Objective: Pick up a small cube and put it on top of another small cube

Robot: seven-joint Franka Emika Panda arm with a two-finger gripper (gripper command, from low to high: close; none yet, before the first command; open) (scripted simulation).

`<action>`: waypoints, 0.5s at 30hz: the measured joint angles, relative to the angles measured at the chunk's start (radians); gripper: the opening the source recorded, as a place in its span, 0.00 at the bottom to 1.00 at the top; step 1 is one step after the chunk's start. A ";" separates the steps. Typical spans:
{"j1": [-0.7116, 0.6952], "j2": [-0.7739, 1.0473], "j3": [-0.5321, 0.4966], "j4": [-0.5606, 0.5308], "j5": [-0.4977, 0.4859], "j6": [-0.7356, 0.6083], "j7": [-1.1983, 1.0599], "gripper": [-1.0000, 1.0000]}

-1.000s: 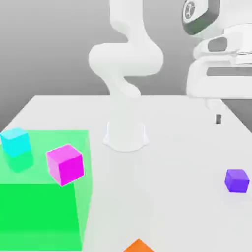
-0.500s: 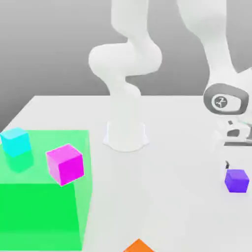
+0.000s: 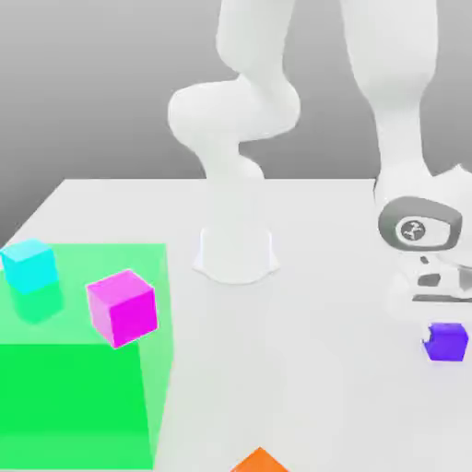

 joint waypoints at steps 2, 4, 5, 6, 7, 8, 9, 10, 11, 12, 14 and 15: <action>-0.040 -0.039 0.051 -0.013 0.056 -0.025 -0.043 0.00; -0.074 -0.082 0.098 -0.025 0.112 -0.052 -0.084 0.00; -0.089 -0.104 0.118 -0.031 0.140 -0.065 -0.106 0.00; -0.101 -0.126 0.135 -0.036 0.167 -0.079 -0.126 0.00; -0.112 -0.147 0.150 -0.041 0.191 -0.093 -0.145 0.00; -0.133 -0.155 0.146 -0.033 0.209 -0.107 -0.172 0.00; -0.161 -0.157 0.135 -0.019 0.223 -0.121 -0.204 0.00; -0.191 -0.156 0.122 -0.003 0.235 -0.134 -0.236 0.00; -0.222 -0.155 0.108 0.015 0.246 -0.148 -0.269 0.00; -0.256 -0.152 0.094 0.033 0.254 -0.162 -0.300 0.00; -0.319 -0.147 0.062 0.069 0.276 -0.189 -0.366 0.00; -0.350 -0.145 0.046 0.087 0.286 -0.203 -0.400 0.00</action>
